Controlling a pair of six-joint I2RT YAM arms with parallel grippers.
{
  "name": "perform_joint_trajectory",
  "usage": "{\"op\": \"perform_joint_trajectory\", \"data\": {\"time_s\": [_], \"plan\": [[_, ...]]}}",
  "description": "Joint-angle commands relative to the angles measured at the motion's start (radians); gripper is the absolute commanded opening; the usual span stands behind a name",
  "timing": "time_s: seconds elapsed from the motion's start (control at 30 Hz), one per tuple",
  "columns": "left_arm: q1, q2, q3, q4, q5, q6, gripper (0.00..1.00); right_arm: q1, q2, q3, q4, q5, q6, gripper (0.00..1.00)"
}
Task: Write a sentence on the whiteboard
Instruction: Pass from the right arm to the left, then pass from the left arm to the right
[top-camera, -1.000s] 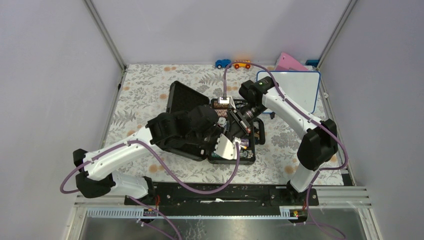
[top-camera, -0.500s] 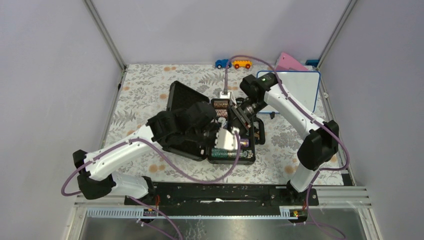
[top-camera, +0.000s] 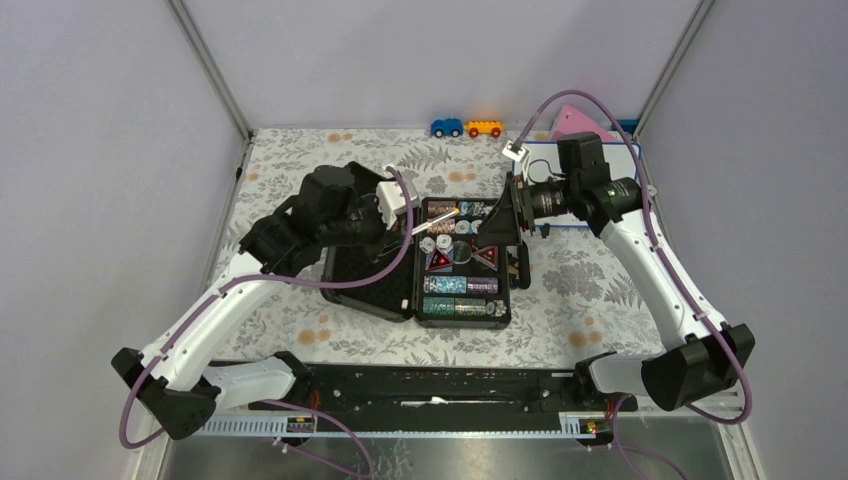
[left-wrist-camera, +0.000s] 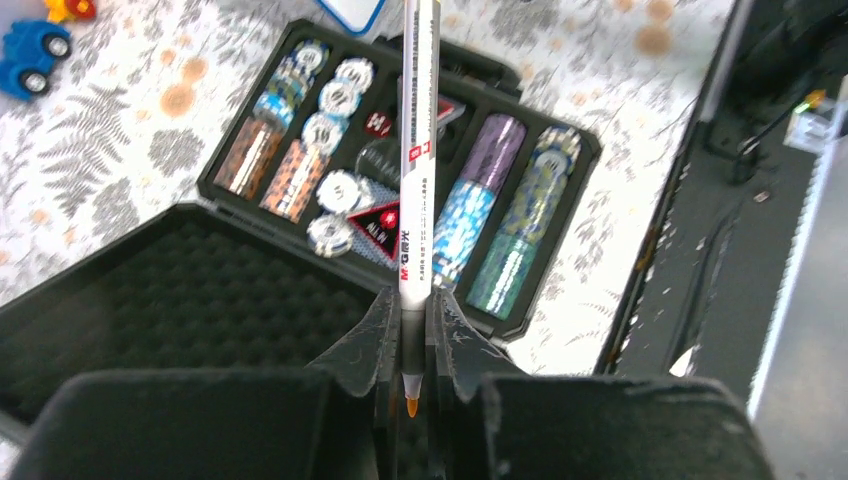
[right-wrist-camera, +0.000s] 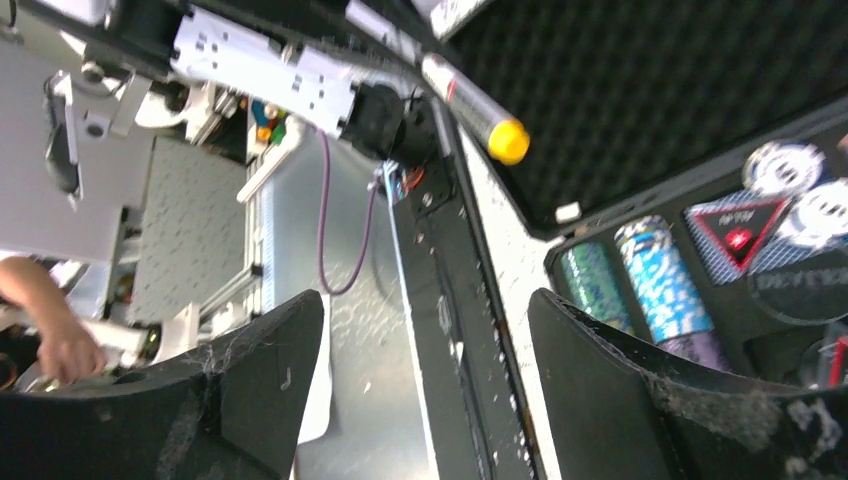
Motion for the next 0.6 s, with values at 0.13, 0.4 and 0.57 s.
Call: {"op": "perform_joint_trajectory", "data": {"time_s": [0.13, 0.4, 0.57], "plan": [[0.01, -0.025, -0.009, 0.181, 0.205, -0.131, 0.0, 0.006, -0.05, -0.072, 0.428, 0.06, 0.375, 0.78], [0.01, 0.01, 0.005, 0.223, 0.274, -0.185, 0.0, 0.009, -0.092, -0.196, 0.836, 0.006, 0.7, 0.65], [0.01, 0.04, 0.007, 0.244, 0.273, -0.215, 0.0, 0.012, -0.097, -0.211, 0.924, -0.015, 0.775, 0.58]]}}
